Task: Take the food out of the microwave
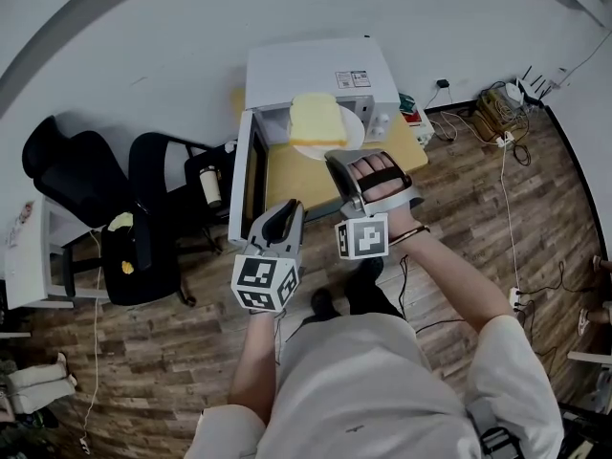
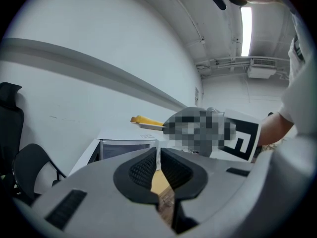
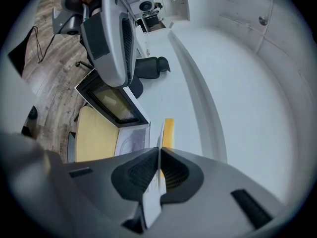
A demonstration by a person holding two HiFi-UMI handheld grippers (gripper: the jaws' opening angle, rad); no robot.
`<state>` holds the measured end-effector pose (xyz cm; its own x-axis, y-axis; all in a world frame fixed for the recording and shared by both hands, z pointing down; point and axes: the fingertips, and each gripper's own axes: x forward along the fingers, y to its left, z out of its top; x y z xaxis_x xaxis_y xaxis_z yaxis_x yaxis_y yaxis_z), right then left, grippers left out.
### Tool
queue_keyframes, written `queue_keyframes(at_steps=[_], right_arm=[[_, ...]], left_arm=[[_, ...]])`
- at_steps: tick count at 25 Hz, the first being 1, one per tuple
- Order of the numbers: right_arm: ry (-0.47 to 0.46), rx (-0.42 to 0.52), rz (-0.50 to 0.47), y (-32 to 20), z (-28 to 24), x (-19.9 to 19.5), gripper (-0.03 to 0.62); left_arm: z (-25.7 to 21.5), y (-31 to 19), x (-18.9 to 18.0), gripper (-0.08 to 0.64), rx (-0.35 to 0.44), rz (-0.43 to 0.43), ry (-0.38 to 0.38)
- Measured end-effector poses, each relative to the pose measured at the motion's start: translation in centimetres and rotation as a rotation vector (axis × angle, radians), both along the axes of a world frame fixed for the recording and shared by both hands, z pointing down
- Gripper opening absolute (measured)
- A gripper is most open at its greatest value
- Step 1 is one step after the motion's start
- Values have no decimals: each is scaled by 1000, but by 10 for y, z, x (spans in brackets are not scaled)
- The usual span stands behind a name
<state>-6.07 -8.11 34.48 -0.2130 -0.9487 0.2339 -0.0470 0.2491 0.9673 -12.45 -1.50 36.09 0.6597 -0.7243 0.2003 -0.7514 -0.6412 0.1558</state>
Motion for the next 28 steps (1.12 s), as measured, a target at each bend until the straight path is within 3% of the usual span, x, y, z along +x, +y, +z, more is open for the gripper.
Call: queue_keyframes(at_steps=[28], right_arm=[[14, 16, -2, -10, 4, 11, 15]], left_arm=[[5, -7, 17, 6, 4, 16, -18]])
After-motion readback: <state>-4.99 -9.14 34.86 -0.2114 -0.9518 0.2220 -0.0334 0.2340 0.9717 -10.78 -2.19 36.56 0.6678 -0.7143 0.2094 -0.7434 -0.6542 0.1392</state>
